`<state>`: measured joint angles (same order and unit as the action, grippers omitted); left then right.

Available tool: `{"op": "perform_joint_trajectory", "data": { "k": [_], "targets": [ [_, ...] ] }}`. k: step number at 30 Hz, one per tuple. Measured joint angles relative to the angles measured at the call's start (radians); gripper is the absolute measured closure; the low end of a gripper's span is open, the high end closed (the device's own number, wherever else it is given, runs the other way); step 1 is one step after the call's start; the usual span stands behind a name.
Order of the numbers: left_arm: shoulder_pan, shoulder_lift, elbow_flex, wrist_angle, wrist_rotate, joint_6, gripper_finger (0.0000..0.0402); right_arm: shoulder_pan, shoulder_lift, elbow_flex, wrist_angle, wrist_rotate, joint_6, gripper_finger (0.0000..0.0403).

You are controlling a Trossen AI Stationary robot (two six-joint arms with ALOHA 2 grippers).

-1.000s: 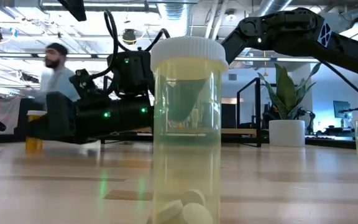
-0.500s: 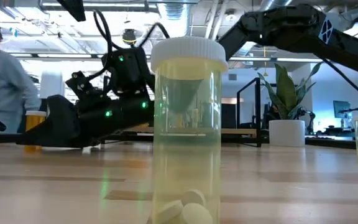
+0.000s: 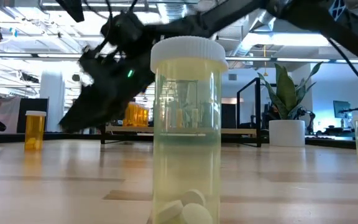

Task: Pick and place medicine bottles onto shelf by color
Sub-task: Put the top small orange pill bottle on the shelf aligned with the other small orange pill bottle

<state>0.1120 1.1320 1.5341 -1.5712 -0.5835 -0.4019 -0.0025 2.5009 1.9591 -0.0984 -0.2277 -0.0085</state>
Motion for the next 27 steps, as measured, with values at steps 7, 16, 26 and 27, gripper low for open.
{"op": "perform_joint_trajectory", "data": {
  "k": [7, 16, 26, 27],
  "targets": [
    [0.0, 0.0, 0.0, 0.0, 0.136, -0.002, 0.0223, -0.019, -0.16, 0.001, -0.37, 0.031, -0.026, 0.0183],
    [-0.005, -0.001, -0.007, 0.017, 0.447, -0.003, 0.0223, -0.015, -0.407, -0.001, -0.728, 0.1, -0.03, 0.0183],
    [-0.168, -0.104, -0.406, 0.213, 0.46, -0.198, 0.0223, 0.035, -0.699, -0.001, -1.127, 0.378, 0.095, 0.0184],
    [-0.189, -0.116, -0.454, 0.246, 0.445, -0.222, 0.0223, 0.048, -0.727, -0.001, -1.158, 0.415, 0.121, 0.0184]
  ]
}}
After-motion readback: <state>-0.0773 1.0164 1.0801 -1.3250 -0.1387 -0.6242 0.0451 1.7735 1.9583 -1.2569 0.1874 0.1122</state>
